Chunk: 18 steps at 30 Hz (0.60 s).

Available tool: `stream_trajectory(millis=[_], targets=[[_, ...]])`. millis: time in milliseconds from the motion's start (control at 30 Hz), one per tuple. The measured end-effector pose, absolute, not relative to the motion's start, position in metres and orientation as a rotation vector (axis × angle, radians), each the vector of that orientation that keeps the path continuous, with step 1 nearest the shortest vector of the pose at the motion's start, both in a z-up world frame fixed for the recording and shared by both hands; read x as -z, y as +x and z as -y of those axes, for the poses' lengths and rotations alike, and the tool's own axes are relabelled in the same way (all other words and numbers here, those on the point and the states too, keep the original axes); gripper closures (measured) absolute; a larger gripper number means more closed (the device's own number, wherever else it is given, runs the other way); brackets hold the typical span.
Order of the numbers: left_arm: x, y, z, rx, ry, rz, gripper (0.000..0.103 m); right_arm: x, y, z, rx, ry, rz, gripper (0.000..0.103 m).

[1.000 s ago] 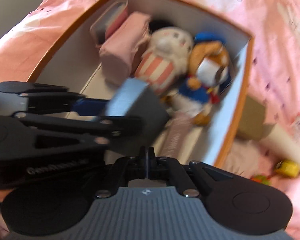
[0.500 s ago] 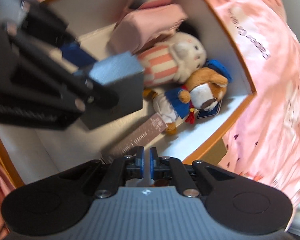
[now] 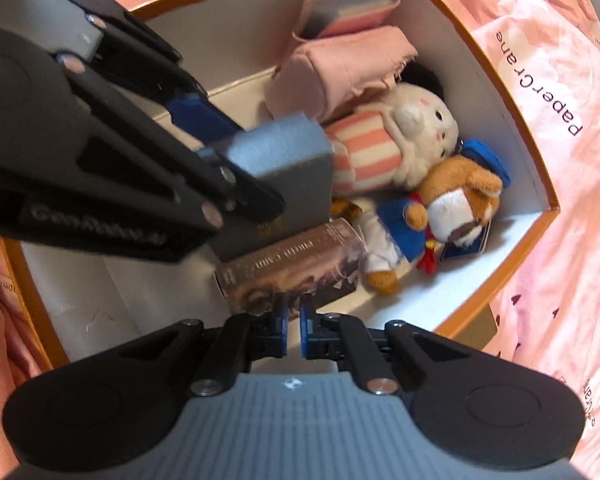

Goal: Organize objects
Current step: 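Lower the grey box and photo card into the box beside the plush toys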

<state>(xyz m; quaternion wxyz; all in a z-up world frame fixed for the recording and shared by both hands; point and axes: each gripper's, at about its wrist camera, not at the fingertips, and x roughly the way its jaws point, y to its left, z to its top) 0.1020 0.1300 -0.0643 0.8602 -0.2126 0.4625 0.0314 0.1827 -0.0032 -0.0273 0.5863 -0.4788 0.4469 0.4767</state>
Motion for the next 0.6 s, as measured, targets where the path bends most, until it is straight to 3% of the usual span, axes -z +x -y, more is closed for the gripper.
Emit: stream_trajectory(millis=[200,300,433,600], targets=[[0.057,0.1,-0.133,-0.079,-0.416,-0.972,0.066,0.023,0.186,-0.003,-1.175,-0.985,-1.051,0.096],[0.047,0.095,-0.131,-0.094,-0.373,-0.933,0.066,0.023,0.187,-0.005,-1.229,-0.9,-1.045,0.079],[0.039,0.093,-0.139,-0.084,-0.355,-0.927,0.066,0.03,0.182,-0.009,-1.284,-0.924,-1.004,0.07],[0.043,0.094,-0.142,-0.103,-0.346,-0.937,0.066,0.038,0.181,-0.018,-1.316,-0.93,-1.01,0.07]])
